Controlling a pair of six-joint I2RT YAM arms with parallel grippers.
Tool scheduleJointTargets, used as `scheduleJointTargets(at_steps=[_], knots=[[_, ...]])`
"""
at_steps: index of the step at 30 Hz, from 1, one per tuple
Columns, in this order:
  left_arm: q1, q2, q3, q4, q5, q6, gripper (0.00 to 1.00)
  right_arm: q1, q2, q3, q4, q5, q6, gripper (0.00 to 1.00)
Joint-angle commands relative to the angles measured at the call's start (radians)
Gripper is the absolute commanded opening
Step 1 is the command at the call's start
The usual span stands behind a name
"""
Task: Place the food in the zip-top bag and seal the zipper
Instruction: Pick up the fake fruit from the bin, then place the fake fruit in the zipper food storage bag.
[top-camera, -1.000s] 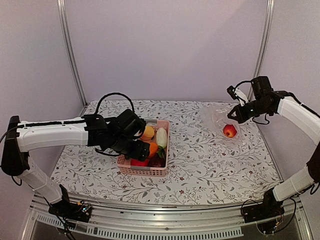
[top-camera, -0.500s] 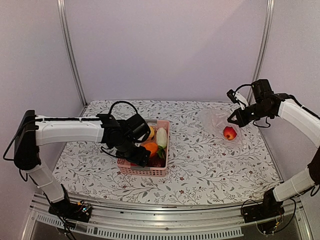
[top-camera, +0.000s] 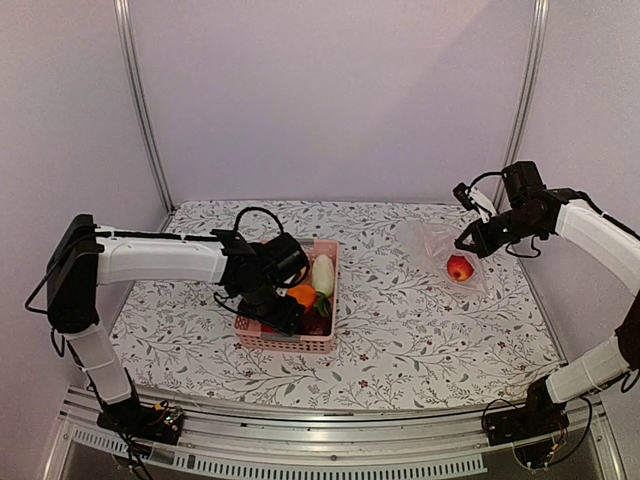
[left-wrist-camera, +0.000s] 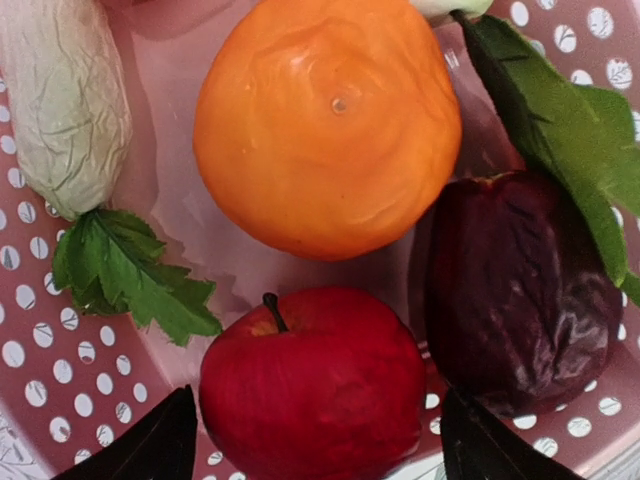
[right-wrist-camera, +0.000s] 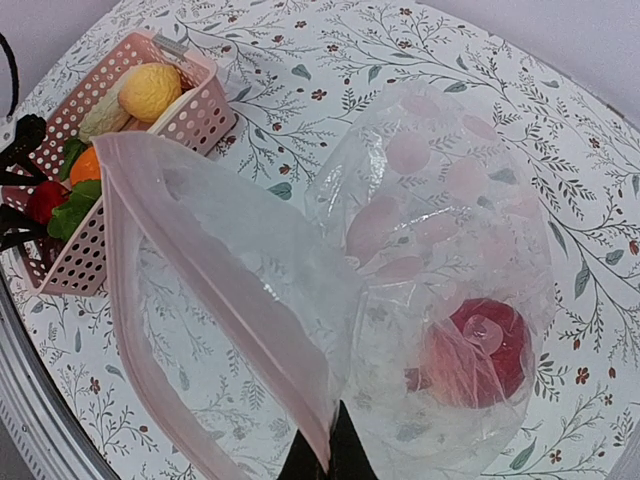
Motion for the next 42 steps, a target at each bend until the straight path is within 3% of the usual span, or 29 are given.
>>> scheduleJointTargets(at_steps=[1,21,37,42], knots=[[0.018,0.036,0.029,-0.022,-0.018,0.025,0.82,-0.002,-0.015,-0.011,-0.007,-0.012,-0.011,0.00],[0.018,0.026,0.100,-0.097,-0.083,0.037,0.66,-0.002,0.021,0.021,-0.017,-0.003,-0.008,0.00],[0.017,-0.026,0.255,-0.102,-0.174,0.038,0.61,0.001,0.052,0.136,-0.126,0.027,-0.015,0.00],[0.008,-0.043,0.318,-0.029,-0.144,0.049,0.59,0.017,0.063,0.155,-0.144,0.037,-0.012,0.00]])
